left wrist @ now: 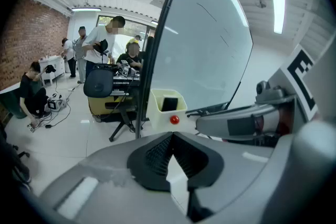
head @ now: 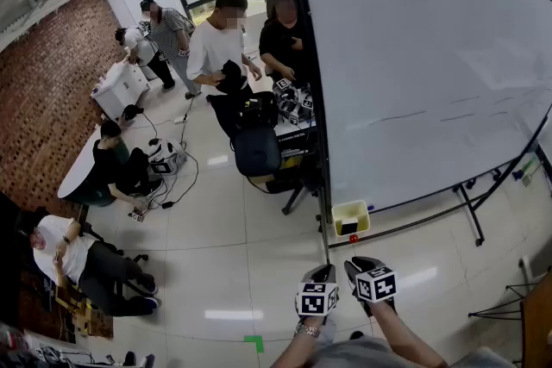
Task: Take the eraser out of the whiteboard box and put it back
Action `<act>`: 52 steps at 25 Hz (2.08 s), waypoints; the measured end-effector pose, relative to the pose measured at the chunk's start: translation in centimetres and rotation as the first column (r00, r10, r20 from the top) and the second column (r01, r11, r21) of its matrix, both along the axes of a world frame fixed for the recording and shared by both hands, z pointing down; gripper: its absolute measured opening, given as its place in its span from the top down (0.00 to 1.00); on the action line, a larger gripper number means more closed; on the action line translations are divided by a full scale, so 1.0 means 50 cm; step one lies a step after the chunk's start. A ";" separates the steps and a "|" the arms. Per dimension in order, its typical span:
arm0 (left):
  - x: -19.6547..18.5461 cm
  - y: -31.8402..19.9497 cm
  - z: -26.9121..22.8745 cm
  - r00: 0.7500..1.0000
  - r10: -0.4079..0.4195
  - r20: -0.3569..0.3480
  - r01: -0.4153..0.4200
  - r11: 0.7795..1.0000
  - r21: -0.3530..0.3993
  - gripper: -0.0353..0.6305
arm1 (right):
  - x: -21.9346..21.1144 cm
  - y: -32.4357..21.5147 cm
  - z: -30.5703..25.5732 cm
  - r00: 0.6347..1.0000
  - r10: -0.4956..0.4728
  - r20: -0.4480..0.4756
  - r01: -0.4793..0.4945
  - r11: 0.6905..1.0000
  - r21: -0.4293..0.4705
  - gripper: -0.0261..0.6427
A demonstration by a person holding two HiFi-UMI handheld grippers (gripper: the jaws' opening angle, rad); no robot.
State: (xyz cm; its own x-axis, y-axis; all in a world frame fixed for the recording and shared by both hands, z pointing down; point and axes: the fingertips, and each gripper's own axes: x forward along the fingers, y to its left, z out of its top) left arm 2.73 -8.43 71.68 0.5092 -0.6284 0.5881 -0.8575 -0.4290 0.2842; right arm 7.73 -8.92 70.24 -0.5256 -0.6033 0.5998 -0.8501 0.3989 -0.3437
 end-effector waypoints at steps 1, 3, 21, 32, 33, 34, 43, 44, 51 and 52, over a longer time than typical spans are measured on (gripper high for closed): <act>-0.021 -0.027 -0.009 1.000 -0.003 -0.003 0.003 1.000 0.008 0.94 | -0.012 -0.025 -0.002 1.000 0.011 -0.012 -0.011 1.000 0.002 0.82; -0.059 -0.077 -0.023 1.000 -0.004 -0.007 0.004 1.000 0.019 0.94 | -0.032 -0.073 -0.007 0.999 0.041 -0.029 -0.041 0.999 0.001 0.76; -0.110 -0.226 -0.016 0.999 0.032 -0.002 -0.032 0.999 -0.030 0.94 | 0.037 -0.236 0.081 0.946 0.211 -0.245 -0.249 0.959 -0.137 0.53; -0.079 -0.267 -0.028 1.000 0.029 -0.002 -0.029 0.999 -0.014 0.94 | 0.038 -0.267 0.130 0.956 0.155 -0.249 -0.208 0.957 -0.204 0.52; -0.078 -0.271 -0.029 1.000 0.027 -0.001 -0.027 1.000 -0.013 0.94 | 0.038 -0.269 0.132 0.957 0.151 -0.246 -0.205 0.956 -0.208 0.52; -0.077 -0.274 -0.031 1.000 0.026 0.000 -0.026 1.000 -0.010 0.94 | 0.038 -0.271 0.133 0.958 0.148 -0.244 -0.201 0.957 -0.211 0.52; -0.072 -0.298 -0.044 1.000 0.013 0.002 -0.013 1.000 0.009 0.94 | 0.041 -0.272 0.127 0.972 0.115 -0.205 -0.160 0.963 -0.218 0.53; -0.070 -0.297 -0.043 1.000 0.016 0.003 -0.016 1.000 0.008 0.94 | 0.041 -0.271 0.123 0.973 0.112 -0.201 -0.156 0.964 -0.215 0.53; -0.060 -0.288 -0.043 1.000 0.019 -0.002 -0.019 1.000 0.007 0.94 | 0.043 -0.250 0.083 0.976 0.069 -0.205 -0.106 0.979 -0.177 0.53; -0.060 -0.286 -0.043 1.000 0.018 -0.002 -0.018 1.000 0.005 0.94 | 0.044 -0.246 0.077 0.976 0.063 -0.207 -0.100 0.980 -0.171 0.53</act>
